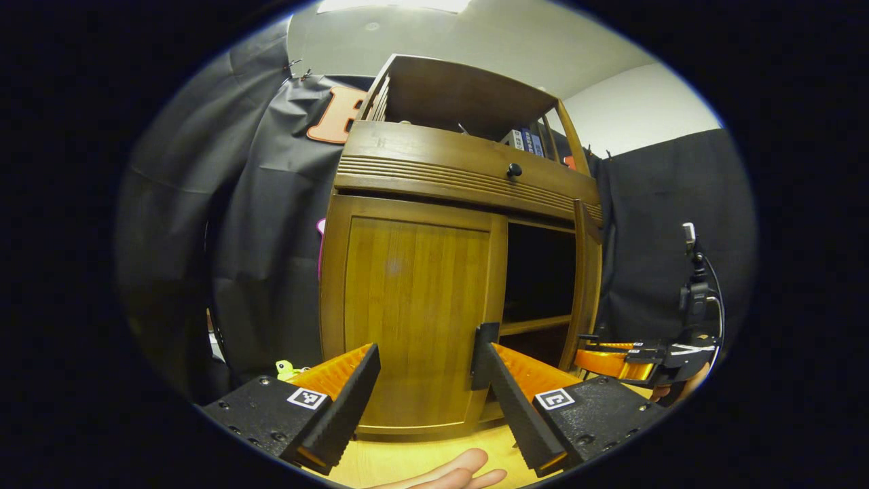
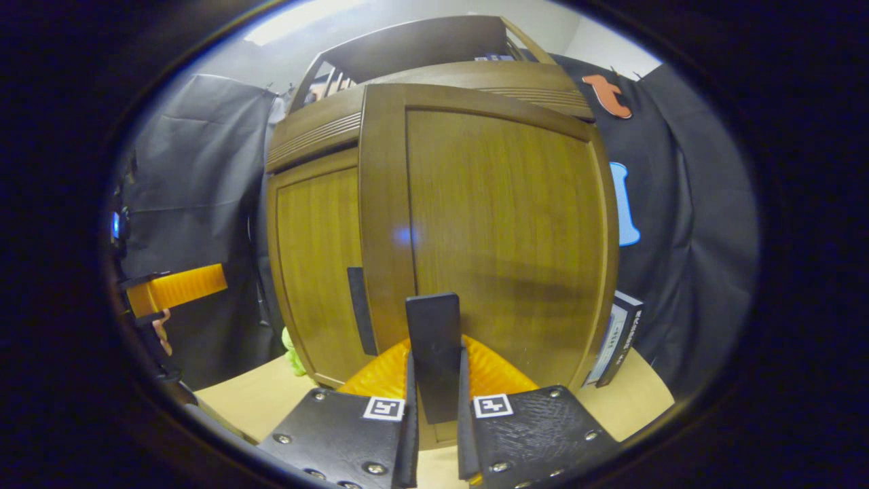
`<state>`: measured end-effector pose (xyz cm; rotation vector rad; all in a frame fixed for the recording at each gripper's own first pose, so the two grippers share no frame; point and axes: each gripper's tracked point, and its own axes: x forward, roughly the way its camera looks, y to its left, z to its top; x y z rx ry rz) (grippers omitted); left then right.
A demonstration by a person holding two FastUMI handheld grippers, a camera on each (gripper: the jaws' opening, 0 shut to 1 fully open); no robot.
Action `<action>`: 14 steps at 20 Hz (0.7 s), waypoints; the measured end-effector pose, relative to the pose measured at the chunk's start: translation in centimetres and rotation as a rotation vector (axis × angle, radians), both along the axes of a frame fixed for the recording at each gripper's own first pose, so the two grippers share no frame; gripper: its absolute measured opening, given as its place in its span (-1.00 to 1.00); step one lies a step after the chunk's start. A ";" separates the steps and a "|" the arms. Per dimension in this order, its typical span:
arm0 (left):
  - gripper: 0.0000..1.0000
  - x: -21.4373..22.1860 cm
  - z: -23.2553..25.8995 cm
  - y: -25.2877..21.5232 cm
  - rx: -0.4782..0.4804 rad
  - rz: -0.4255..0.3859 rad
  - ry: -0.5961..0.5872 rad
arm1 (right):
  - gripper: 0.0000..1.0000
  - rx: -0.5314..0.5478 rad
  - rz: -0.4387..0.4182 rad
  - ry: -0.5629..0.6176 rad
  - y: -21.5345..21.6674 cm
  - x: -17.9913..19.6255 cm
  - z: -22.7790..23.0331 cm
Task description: Open the right door of the double-door shoe cabinet with the right hand, and open the left door with the left hand.
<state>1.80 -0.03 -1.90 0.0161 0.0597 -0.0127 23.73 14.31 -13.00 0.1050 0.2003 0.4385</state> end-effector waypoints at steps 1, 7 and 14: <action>0.91 0.1 0.0 -0.1 0.006 0.001 0.001 | -0.55 0.003 0.003 0.003 0.2 0.0 0.0; 0.83 0.1 -0.4 -1.0 0.028 -0.014 0.011 | -0.55 -0.003 -0.030 -0.007 -0.3 -0.3 0.6; 0.83 -0.1 -0.3 -1.3 0.032 -0.029 0.012 | -0.55 -0.036 -0.088 -0.017 -2.0 -1.7 1.6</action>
